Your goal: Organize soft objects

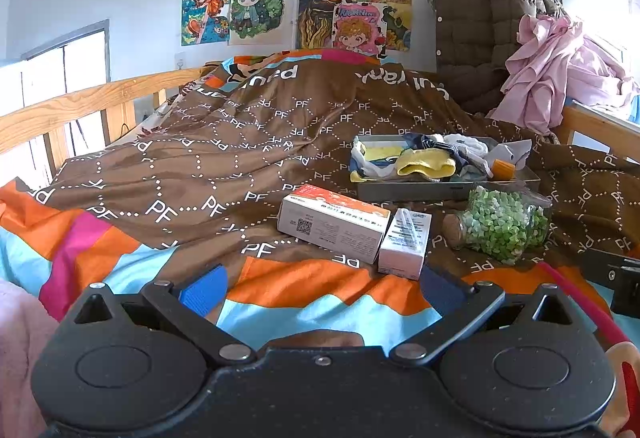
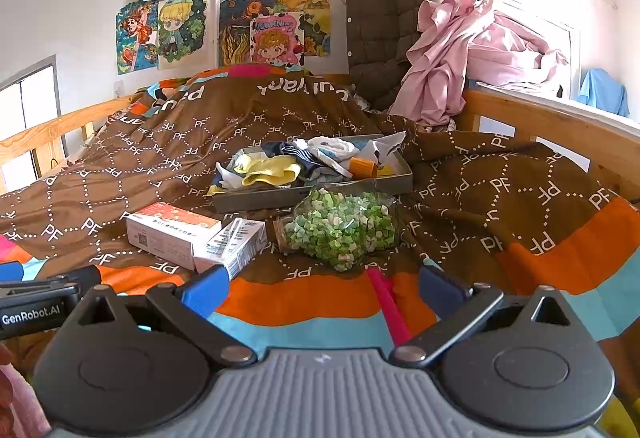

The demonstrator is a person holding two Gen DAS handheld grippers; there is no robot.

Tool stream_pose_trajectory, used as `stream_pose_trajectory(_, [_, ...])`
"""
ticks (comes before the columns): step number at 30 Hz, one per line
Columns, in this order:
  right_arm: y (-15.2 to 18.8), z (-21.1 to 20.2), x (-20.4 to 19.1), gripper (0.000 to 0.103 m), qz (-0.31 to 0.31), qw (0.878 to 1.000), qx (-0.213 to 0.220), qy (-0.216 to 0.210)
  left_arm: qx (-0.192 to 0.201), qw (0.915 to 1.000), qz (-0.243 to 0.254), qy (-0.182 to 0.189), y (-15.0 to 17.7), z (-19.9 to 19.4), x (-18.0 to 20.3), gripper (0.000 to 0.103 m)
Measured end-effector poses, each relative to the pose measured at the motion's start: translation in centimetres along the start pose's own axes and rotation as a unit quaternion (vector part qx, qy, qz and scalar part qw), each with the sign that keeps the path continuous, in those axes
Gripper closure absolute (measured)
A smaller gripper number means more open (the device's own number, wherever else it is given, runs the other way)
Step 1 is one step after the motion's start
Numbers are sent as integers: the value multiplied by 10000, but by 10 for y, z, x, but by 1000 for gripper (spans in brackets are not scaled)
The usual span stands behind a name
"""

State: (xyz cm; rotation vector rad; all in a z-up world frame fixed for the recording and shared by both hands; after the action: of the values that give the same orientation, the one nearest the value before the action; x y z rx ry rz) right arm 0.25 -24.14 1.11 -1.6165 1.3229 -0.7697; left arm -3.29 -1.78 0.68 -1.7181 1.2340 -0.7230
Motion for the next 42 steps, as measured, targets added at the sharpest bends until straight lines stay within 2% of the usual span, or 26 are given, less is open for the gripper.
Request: stream_pose_trajectory(42, [2, 2, 2, 0, 14, 9999, -53, 101, 34, 9999, 83, 55, 1, 0, 5, 1])
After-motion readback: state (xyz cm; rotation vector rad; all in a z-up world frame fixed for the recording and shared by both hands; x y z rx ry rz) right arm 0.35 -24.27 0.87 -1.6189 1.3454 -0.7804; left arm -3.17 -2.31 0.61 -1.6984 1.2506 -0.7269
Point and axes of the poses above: each gripper's, at about its wrist camera, not at the fingertips, and z roughly the way its jaws point, x to its right, y to its underside, the point moved 4 cm from there along z, roughly the way its jaws point, and after that the axes turned 6 degrees about -y, right-handed, at the moved point
